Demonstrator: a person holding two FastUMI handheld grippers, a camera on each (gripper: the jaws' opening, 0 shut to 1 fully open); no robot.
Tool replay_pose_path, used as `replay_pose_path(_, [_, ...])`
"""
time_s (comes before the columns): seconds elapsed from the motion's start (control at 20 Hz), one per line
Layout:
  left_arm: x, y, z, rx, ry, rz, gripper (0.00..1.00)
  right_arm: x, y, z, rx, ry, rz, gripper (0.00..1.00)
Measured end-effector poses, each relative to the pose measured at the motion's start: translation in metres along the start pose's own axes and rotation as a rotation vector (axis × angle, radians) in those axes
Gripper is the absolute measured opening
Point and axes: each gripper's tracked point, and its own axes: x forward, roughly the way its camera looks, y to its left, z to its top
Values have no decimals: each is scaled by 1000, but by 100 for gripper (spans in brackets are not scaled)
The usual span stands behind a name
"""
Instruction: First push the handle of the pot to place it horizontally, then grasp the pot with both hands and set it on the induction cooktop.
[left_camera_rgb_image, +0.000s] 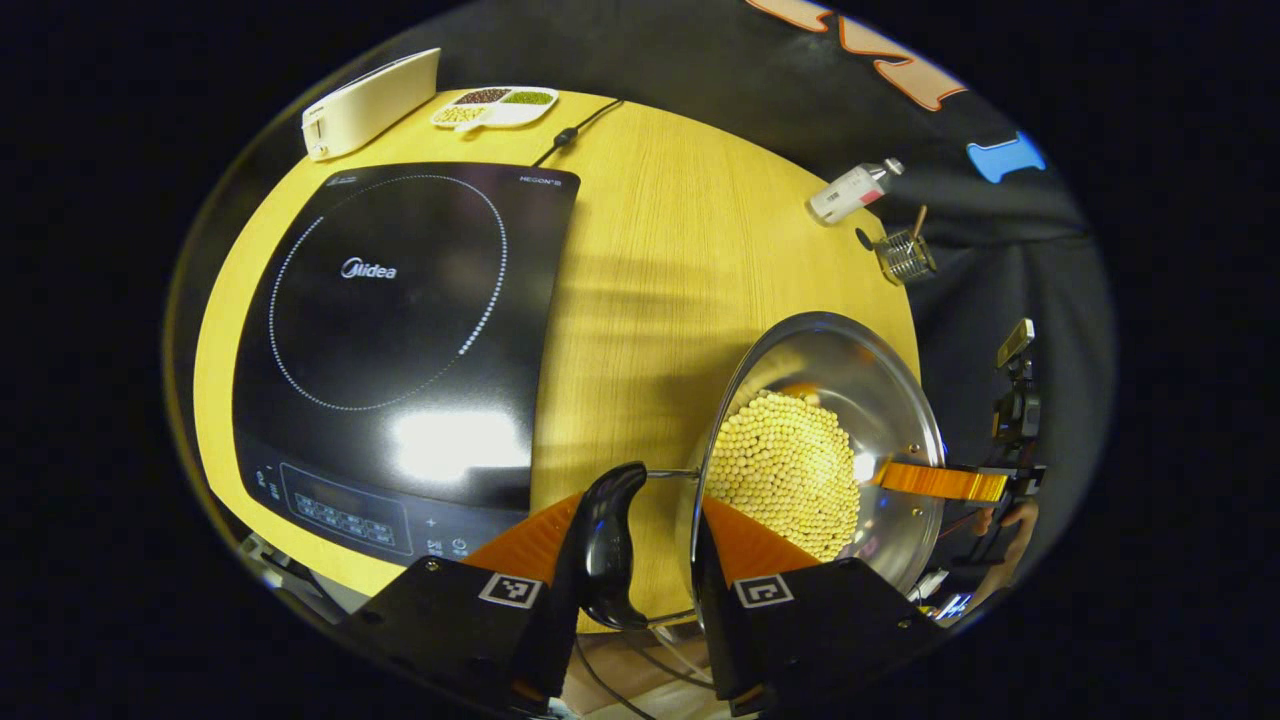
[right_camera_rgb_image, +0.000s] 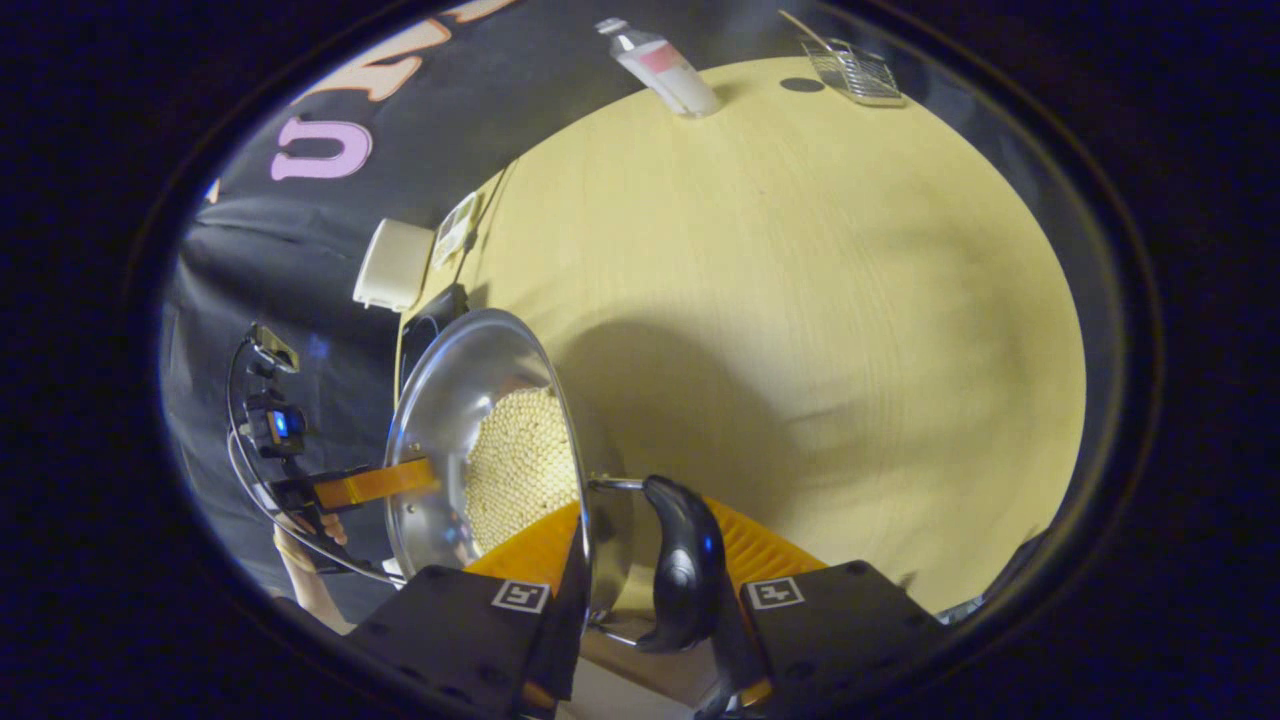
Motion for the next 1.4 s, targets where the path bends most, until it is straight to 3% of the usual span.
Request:
replay_pose_path(0.35, [-43, 52, 10, 18, -57, 2, 56, 12, 66, -18, -24, -25, 9, 56])
replay_pose_path(0.4, [-49, 63, 14, 21, -66, 0, 56, 16, 79, -20, -23, -33, 9, 51])
replay_pose_path(0.8, [-81, 170, 51, 64, -91, 3, 57, 71, 186, -32, 8, -80, 10, 51])
replay_pose_path(1.1, [-86, 240, 105, 117, -172, 29, 55, 121, 248, -2, 11, -127, -1, 51])
replay_pose_path(1.4, [-69, 275, 144, 127, -247, 42, 55, 158, 269, 37, 15, -184, -24, 51])
